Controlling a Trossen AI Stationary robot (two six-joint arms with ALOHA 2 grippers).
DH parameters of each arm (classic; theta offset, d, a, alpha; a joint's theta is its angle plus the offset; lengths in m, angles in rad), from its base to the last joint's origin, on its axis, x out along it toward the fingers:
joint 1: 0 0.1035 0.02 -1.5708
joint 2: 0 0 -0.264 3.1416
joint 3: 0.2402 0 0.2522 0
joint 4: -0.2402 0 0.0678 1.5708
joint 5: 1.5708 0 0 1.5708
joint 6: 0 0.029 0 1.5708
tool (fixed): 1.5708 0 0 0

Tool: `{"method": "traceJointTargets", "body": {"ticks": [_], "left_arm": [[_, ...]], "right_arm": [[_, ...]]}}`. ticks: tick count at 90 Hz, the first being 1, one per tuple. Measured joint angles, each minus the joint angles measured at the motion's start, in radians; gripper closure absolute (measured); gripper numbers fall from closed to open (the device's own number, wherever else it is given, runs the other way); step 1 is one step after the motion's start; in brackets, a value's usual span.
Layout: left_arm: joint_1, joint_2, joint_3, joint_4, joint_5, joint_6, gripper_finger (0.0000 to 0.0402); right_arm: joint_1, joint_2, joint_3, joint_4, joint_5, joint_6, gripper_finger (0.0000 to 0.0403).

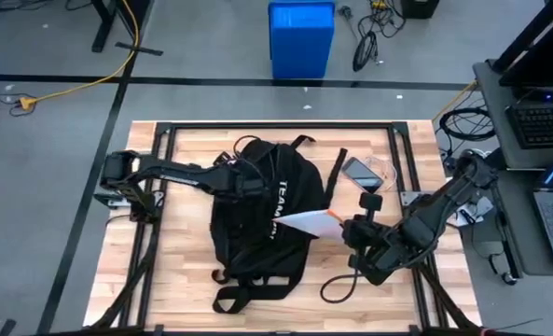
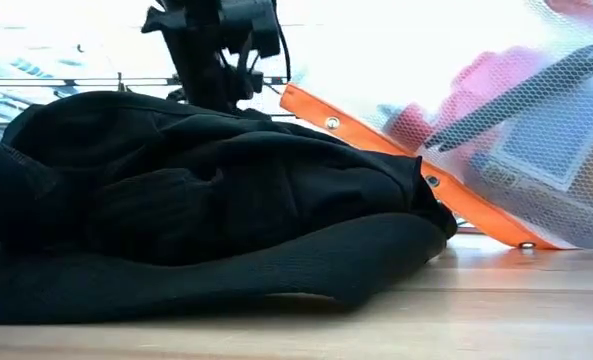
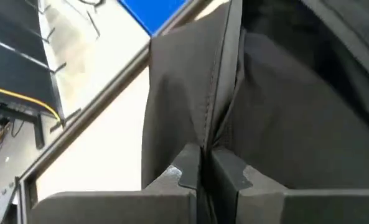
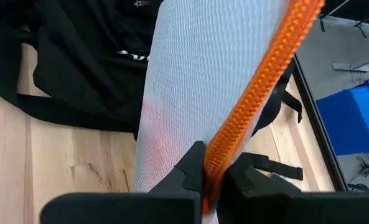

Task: Unpack backpack
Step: Put the zip bag into the black backpack

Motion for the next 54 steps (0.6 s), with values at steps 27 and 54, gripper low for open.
{"method": "traceJointTargets", "body": {"ticks": [27, 54], "left_arm": [[-0.032, -0.131, 0.0, -0.098, -0.057, 0.006, 0.0399], [-0.032, -0.162, 0.0, -0.105, -0.06, 0.131, 0.04]], "right_arm": [[-0.001, 0.0, 0.0, 0.029, 0.178, -0.064, 0.0403], [-0.05, -0.004, 0.0, 0.515, 0.341, -0.633, 0.0403]]}}
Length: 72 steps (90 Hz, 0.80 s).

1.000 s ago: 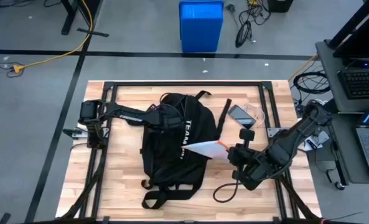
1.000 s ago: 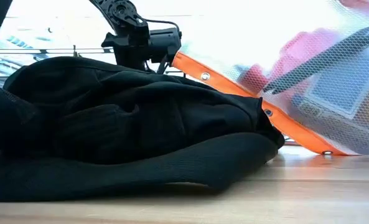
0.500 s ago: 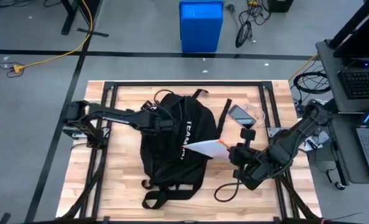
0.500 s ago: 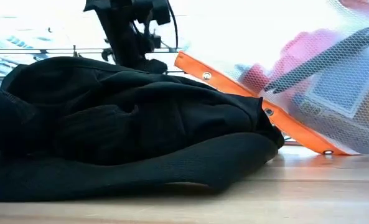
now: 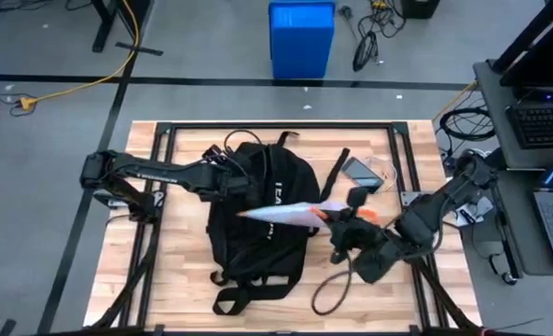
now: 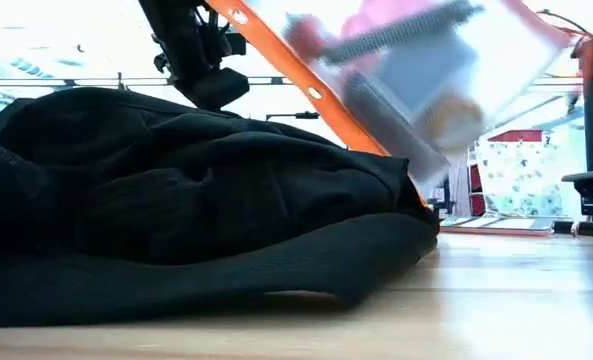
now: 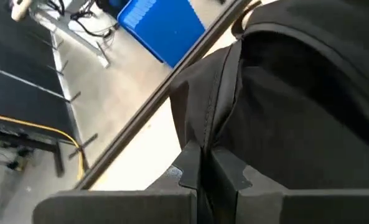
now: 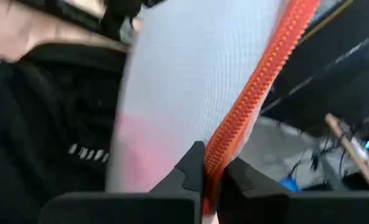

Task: Unpack backpack
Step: Put the zip bag into the black backpack

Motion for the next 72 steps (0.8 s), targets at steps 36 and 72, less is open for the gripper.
{"method": "traceJointTargets", "body": {"ticks": [36, 72], "left_arm": [[-0.073, -0.04, 0.016, -0.005, -0.184, 0.033, 0.04], [-0.15, -0.153, 0.019, 0.009, -0.286, 0.037, 0.04]], "right_arm": [[-0.198, 0.007, 0.0, 0.4, -0.309, -0.379, 0.0403], [-0.402, 0.151, 0.002, 0.407, -0.706, -0.362, 0.0403]]}}
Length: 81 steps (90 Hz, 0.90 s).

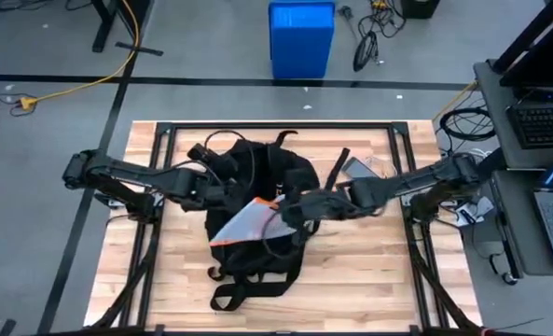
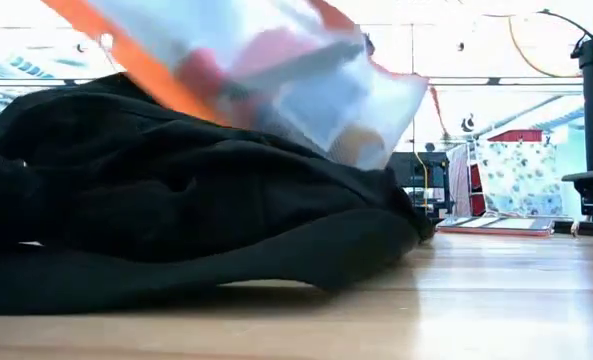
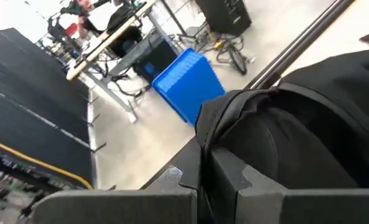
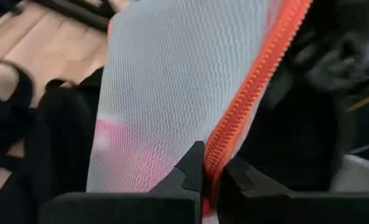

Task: Unpack backpack
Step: Put the zip bag into the black backpack

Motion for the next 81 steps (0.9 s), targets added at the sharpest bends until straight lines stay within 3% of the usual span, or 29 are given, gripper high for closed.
{"method": "traceJointTargets", "body": {"ticks": [17, 35, 49, 69, 81], "left_arm": [[-0.026, -0.006, 0.0, 0.036, 0.0, 0.033, 0.04], [-0.051, -0.006, 0.0, 0.141, 0.002, 0.123, 0.04], [-0.073, -0.006, 0.0, 0.189, 0.007, 0.172, 0.04], [-0.098, -0.006, 0.0, 0.185, 0.007, 0.196, 0.04], [-0.098, -0.006, 0.0, 0.186, 0.004, 0.204, 0.04]], "right_arm": [[-0.086, 0.112, 0.0, 0.003, -0.198, -0.061, 0.0403], [-0.164, 0.255, 0.0, 0.096, -0.205, -0.069, 0.0403], [-0.212, 0.332, 0.0, 0.147, -0.149, -0.076, 0.0403], [-0.228, 0.382, 0.0, 0.135, 0.102, -0.129, 0.0403], [-0.218, 0.37, -0.002, 0.143, 0.154, -0.162, 0.0399]]}}
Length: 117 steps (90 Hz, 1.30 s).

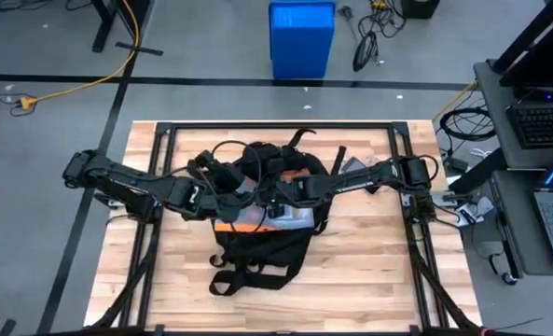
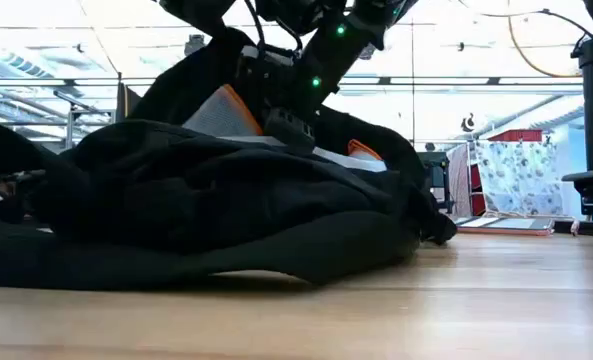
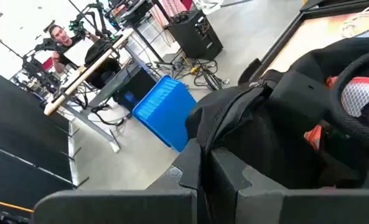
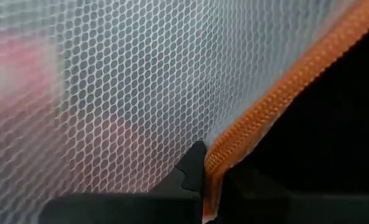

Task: Unpack backpack
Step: Put the zip bag into the black backpack

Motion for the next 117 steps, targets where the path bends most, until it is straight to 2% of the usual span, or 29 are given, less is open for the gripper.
{"method": "traceJointTargets", "body": {"ticks": [9, 22, 43, 56, 67, 81, 96, 117], "left_arm": [[0.0, 0.0, 0.0, 0.0, -0.002, 0.0, 0.04], [0.0, 0.0, 0.0, 0.0, -0.002, 0.0, 0.04], [0.0, 0.0, 0.0, -0.002, 0.004, -0.004, 0.04], [0.0, 0.0, 0.0, -0.007, 0.004, -0.004, 0.04], [0.0, 0.0, 0.0, -0.012, 0.004, -0.005, 0.04], [0.0, 0.0, 0.0, -0.012, 0.004, -0.005, 0.04], [0.0, 0.0, 0.0, -0.01, 0.004, -0.005, 0.04], [0.0, 0.0, 0.0, -0.008, 0.029, -0.006, 0.04]], "right_arm": [[0.023, -0.032, 0.0, 0.002, -0.004, -0.004, 0.0377], [0.067, -0.077, 0.0, -0.002, -0.045, -0.002, 0.0319], [0.099, -0.161, 0.0, -0.111, -0.057, 0.109, 0.0241], [0.119, -0.239, 0.0, -0.259, -0.055, 0.239, 0.0222], [0.151, -0.292, 0.001, -0.421, -0.064, 0.44, 0.0217], [0.203, -0.283, 0.002, -0.6, -0.158, 0.651, 0.021], [0.25, -0.221, -0.027, -0.563, -0.158, 0.717, 0.0192], [0.237, -0.181, -0.156, -0.417, -0.158, 0.736, 0.0157]]}}
